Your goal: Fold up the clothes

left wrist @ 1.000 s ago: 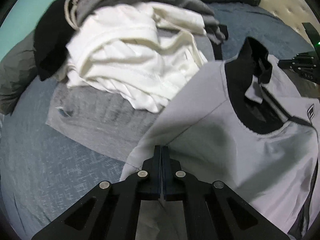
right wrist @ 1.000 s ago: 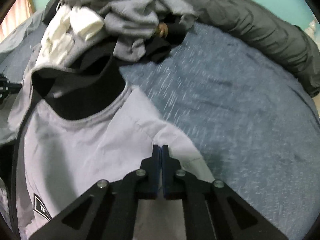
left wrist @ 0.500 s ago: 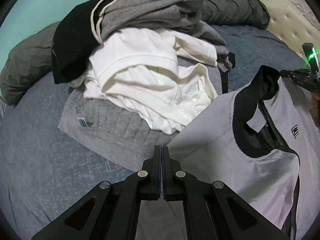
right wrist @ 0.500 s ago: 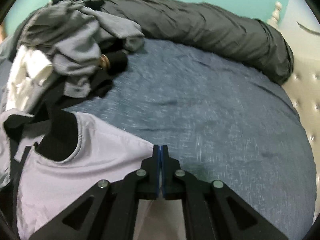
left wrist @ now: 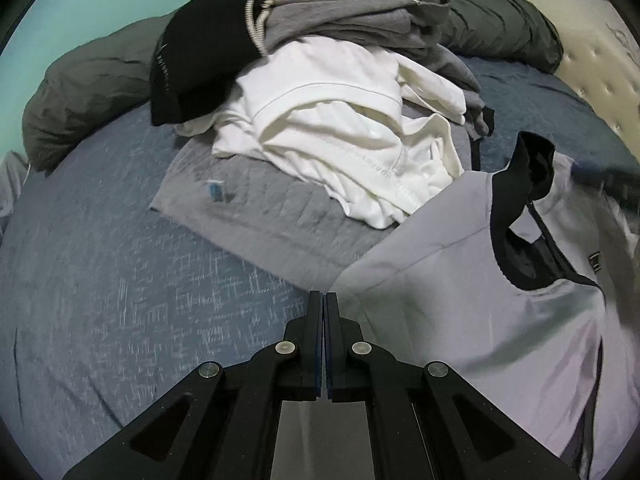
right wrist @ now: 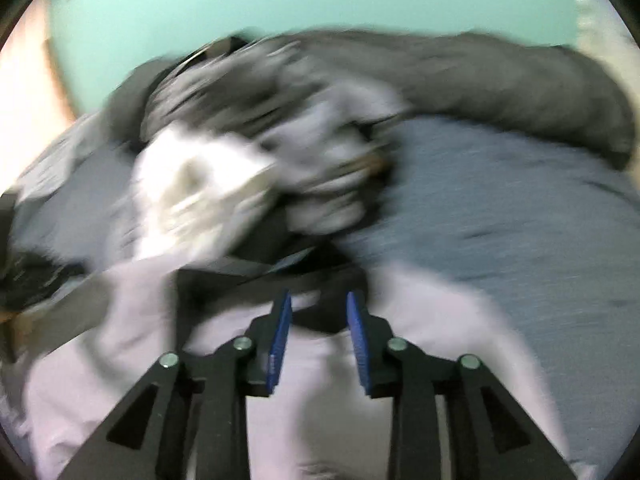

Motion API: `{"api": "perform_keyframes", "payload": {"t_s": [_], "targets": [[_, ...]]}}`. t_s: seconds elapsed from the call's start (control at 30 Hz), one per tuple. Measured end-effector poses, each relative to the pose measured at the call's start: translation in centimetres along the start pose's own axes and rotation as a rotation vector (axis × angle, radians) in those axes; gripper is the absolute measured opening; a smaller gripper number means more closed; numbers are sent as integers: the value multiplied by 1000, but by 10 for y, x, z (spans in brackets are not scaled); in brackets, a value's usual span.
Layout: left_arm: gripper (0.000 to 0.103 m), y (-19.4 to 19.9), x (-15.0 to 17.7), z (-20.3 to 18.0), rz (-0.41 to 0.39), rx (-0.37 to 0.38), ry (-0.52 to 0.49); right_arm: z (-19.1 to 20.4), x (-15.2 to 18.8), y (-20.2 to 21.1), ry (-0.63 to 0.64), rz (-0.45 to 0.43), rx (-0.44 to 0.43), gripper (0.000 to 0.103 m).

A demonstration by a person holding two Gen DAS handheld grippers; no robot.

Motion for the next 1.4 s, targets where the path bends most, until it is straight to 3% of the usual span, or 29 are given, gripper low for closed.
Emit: {"api": "perform_keyframes", "payload": {"t_s": [0.1,0.17,0.27,0.57,0.6,0.73,0.83,0.97,1.17,1.27,1.4], "targets": [[1,10,5,7,-2,3,5,36,9,-29,-4,116,-118,38],[1,17,9,13,-10,11,8,50,17,-47,-36,191,-144,39],[1,27,16,23,-25,24,24,59,32,-65,-104,278,-168,51],[1,36,26,32,-39,59,49,78,54,-54,-168,316,-129,57],[1,36,27,32,-39,63,51,77,57,-49,-193,315,-149,56],[1,38,28,30,-40,69,54,66,64,-38,-272,317,-221,34],[1,40,27,27,-41,73,51,65,62,-34,-263,299,-249,26],[1,44,25,24,-46,76,46,71,51,-19,-168,207,-210,20],[1,42,27,23,-44,82,36,89,23,7,43,6,-50,18],[2,39,29,21,-37,85,40,84,19,-1,113,29,21,18],[2,35,32,19,-31,86,28,76,16,-35,112,76,83,18]]}}
Point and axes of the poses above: each gripper's, at about its wrist camera, not at the fingertips, and y roughly against the way its jaws point, z to its left, x to its underside, the point moved 2 cm from there along -y, roughly the way its jaws point, and after that the axes turned 3 degrees about z, right-handed, at the moved point
